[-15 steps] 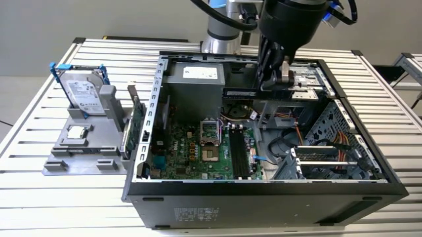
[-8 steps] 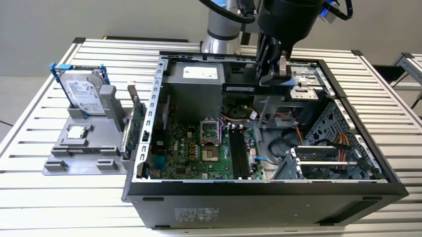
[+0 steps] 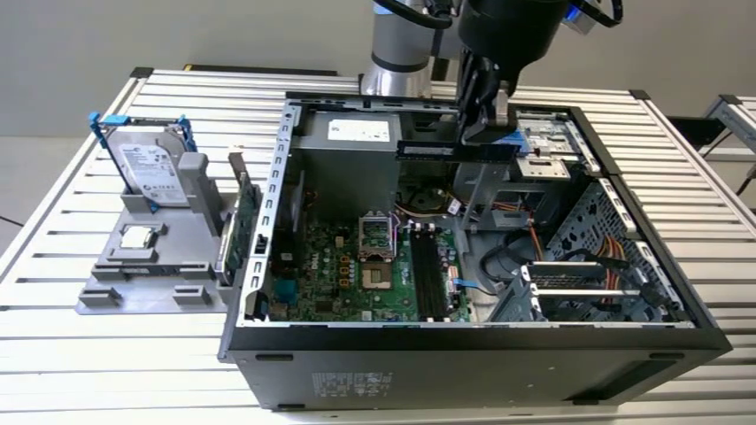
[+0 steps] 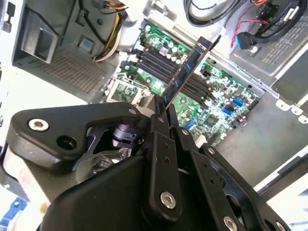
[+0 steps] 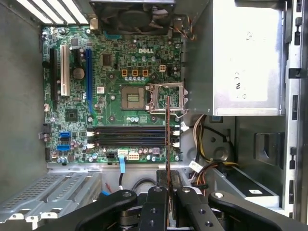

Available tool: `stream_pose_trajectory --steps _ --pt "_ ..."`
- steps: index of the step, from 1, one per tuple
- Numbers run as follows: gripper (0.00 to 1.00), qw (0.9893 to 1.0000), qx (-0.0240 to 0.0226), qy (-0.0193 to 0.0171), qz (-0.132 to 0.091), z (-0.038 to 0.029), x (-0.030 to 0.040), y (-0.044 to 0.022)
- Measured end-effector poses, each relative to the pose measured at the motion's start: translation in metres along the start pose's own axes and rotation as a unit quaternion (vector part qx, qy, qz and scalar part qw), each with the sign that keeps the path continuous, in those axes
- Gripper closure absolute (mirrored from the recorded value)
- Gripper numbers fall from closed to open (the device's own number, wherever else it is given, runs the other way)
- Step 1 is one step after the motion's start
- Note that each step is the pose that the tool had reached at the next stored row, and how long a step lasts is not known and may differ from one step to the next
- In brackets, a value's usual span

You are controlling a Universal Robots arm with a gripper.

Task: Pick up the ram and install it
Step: 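Pick up the ram and move it above insertion slot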

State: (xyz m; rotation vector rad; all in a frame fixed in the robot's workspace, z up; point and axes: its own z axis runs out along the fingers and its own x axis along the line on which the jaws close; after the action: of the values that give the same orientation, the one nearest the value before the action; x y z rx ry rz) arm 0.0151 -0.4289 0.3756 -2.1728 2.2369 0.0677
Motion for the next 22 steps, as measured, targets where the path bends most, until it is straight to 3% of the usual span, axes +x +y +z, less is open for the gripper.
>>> stream_pose_trajectory --steps 5,22 --pt "1.00 1.0000 0.0000 0.0004 0.000 0.0002 -0.0050 0.0001" --pt "1.00 1.0000 -0.0002 0.0004 0.000 0.0002 -0.0051 -0.0005"
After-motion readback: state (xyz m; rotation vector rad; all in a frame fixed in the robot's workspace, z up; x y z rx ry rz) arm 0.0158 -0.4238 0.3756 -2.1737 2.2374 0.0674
